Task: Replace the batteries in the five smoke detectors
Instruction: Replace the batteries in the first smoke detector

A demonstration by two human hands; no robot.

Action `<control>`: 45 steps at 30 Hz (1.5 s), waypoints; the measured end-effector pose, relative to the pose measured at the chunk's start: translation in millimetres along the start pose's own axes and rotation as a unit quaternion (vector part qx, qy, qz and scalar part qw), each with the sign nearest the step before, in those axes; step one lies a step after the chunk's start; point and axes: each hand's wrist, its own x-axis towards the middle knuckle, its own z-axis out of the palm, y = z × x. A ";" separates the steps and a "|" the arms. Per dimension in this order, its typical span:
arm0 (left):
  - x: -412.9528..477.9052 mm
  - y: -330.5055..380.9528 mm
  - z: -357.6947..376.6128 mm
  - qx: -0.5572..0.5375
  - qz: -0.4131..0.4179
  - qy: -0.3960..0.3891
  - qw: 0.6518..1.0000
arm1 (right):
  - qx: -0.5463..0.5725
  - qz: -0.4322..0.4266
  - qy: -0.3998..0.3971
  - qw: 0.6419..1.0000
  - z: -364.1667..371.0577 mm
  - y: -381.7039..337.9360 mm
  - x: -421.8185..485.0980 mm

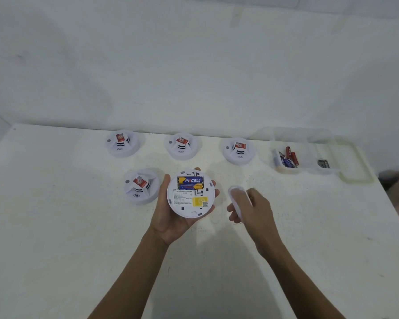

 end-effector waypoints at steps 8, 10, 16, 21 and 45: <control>0.9 -3.8 2.4 0.021 0.009 -0.005 1.000 | -0.039 -0.200 0.010 0.979 2.0 -43.6 -36.3; 0.5 -6.5 2.7 0.013 0.007 0.004 1.000 | -0.063 -0.216 -0.013 0.974 7.8 -47.9 -39.7; -0.5 -6.4 11.9 0.025 0.037 0.001 0.999 | -0.262 -0.346 0.094 0.896 31.9 -48.7 -37.8; -1.8 -6.3 14.0 0.051 0.074 0.029 0.995 | -0.354 -0.373 0.122 0.849 43.7 -44.3 -32.6; 1.6 -4.9 22.2 0.069 0.100 0.038 0.992 | -0.342 -0.360 0.166 0.852 52.6 -48.6 -36.0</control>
